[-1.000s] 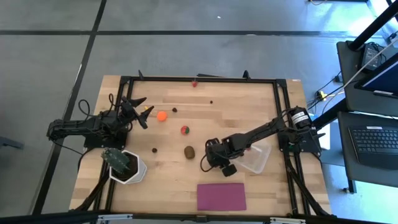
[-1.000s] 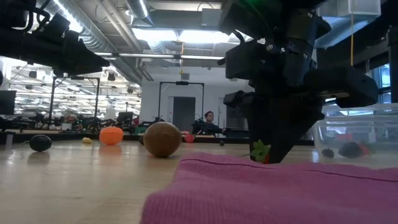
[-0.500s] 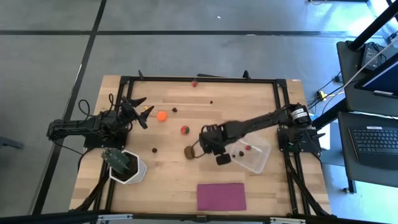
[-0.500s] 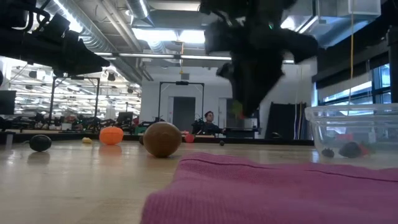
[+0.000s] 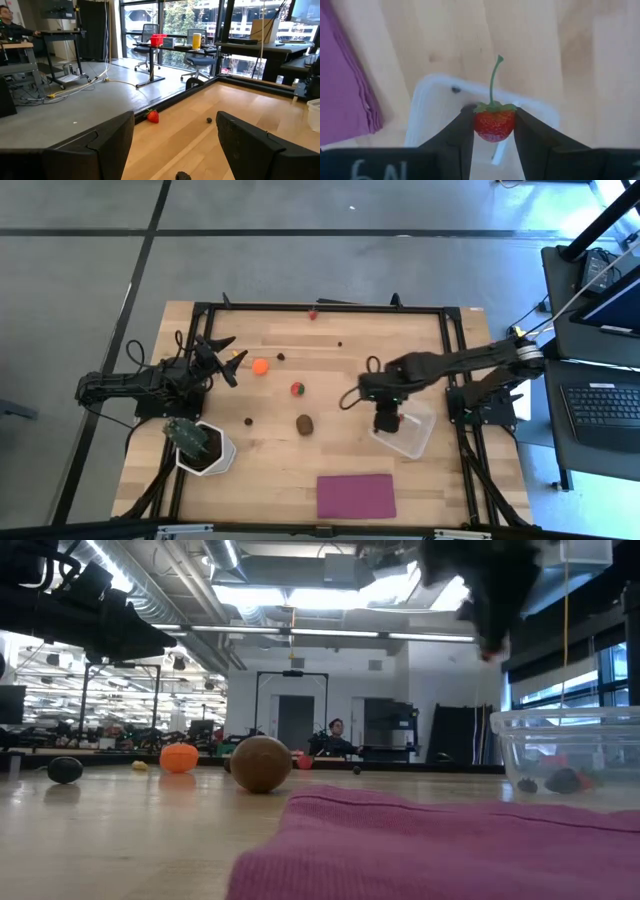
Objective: Pick and placing Produce into tupperware
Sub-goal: Put the strawberry into the transparent bin, then put the blueberry into the transparent bin
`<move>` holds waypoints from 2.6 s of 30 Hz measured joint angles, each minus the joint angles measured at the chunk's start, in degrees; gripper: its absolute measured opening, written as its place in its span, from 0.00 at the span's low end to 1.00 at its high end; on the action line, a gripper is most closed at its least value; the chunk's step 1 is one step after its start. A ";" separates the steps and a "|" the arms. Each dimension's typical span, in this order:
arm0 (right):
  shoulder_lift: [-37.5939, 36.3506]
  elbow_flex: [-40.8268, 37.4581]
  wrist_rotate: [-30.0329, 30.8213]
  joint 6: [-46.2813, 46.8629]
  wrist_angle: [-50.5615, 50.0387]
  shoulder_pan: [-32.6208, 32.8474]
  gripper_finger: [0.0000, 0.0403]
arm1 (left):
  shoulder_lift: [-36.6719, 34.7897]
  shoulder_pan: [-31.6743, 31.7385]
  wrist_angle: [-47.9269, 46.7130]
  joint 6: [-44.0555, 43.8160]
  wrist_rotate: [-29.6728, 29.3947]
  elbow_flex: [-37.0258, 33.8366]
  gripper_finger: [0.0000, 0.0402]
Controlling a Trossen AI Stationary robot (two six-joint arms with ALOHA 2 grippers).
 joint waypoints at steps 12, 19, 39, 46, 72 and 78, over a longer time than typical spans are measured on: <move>-7.29 -29.50 -0.42 12.39 22.78 3.20 0.30 | 0.00 0.01 0.01 0.00 0.02 0.00 0.68; -7.24 -33.28 -0.38 12.80 25.35 3.16 0.32 | -0.02 0.00 0.00 0.00 0.02 0.00 0.68; -7.24 -16.06 -0.54 1.66 6.74 -0.14 0.66 | 0.00 0.00 0.00 0.00 0.02 0.00 0.68; -7.31 -4.52 9.38 -9.01 17.83 -2.20 0.66 | -0.02 0.00 0.00 -0.95 0.01 -0.01 0.68; 8.43 -25.99 -1.73 -23.07 86.64 -32.00 0.57 | -0.01 0.00 0.00 -1.33 0.01 -0.01 0.68; 15.56 -25.27 -2.79 -21.59 87.66 -32.21 0.57 | -0.02 0.00 0.00 -1.33 0.00 -0.02 0.68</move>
